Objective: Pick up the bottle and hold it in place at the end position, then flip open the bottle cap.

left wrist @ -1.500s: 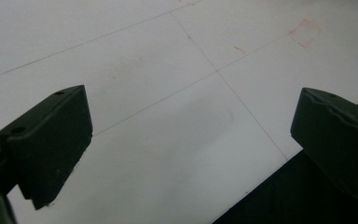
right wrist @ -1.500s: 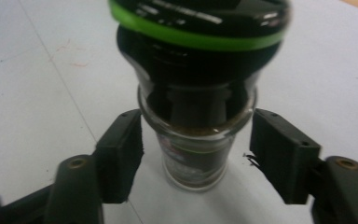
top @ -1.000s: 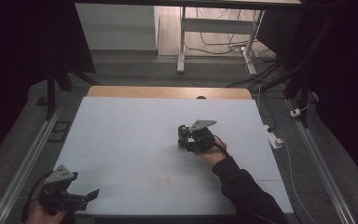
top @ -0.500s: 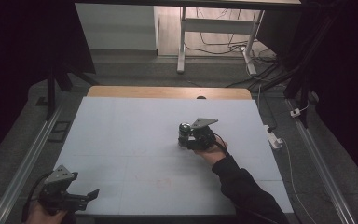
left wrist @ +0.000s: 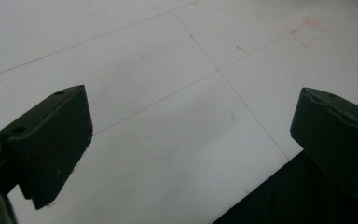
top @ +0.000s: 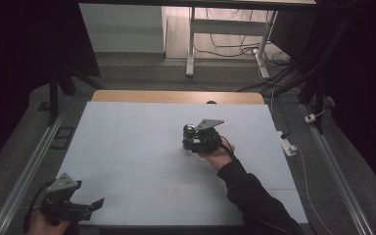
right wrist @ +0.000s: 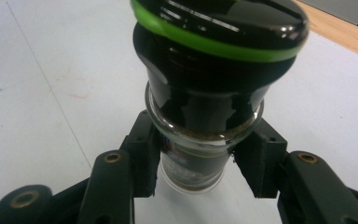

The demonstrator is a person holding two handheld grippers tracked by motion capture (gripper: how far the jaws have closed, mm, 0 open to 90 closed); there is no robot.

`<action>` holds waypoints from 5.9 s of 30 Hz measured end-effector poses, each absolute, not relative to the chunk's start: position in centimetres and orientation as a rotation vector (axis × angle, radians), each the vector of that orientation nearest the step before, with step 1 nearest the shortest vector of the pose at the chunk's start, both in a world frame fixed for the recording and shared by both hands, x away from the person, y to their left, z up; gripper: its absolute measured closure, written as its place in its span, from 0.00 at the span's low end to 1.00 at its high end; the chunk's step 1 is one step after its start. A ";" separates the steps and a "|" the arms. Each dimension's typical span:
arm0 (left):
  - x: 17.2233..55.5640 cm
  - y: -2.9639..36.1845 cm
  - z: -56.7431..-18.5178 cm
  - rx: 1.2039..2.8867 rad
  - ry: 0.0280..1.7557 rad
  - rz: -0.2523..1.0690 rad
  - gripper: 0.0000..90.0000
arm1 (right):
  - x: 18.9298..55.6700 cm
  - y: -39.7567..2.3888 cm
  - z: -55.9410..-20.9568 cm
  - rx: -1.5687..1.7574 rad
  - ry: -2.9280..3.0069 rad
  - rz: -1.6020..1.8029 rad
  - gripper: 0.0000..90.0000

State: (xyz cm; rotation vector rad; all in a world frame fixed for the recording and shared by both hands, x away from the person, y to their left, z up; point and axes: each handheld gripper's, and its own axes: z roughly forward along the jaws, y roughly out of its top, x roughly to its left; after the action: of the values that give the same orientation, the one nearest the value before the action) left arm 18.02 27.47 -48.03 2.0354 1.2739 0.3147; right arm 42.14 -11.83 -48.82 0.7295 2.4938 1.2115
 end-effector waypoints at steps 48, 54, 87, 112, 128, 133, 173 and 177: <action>17.9 27.5 -48.0 2.034 1.274 0.330 0.00 | 42.6 -8.1 -51.0 0.726 2.508 1.178 0.59; 17.8 27.4 -47.9 2.036 1.274 0.339 0.00 | 42.5 -8.1 -51.0 0.724 2.507 1.180 0.59; 21.7 24.8 -47.2 2.048 1.039 0.237 0.00 | 42.6 -8.2 -51.0 0.718 2.516 1.181 0.59; 27.5 20.9 -46.2 2.030 0.945 0.230 0.00 | 42.7 -8.2 -51.0 0.712 2.518 1.183 0.59; 32.3 17.9 -45.7 2.076 0.914 0.253 0.00 | 42.7 -8.2 -51.0 0.703 2.522 1.181 0.59; 33.8 17.2 -45.8 2.073 0.888 0.229 0.00 | 42.7 -8.2 -51.0 0.704 2.522 1.181 0.59; 38.8 12.6 -46.2 2.147 0.689 0.211 0.86 | 42.8 -8.3 -51.0 0.700 2.524 1.189 0.59; 38.9 12.0 -46.2 2.152 0.680 0.199 0.98 | 42.8 -8.3 -51.0 0.700 2.524 1.190 0.59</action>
State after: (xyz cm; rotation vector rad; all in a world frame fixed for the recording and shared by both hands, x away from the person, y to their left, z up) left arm 38.91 12.02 -46.21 2.1516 0.6797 0.1992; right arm 42.76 -8.29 -51.03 0.7002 2.5241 1.1902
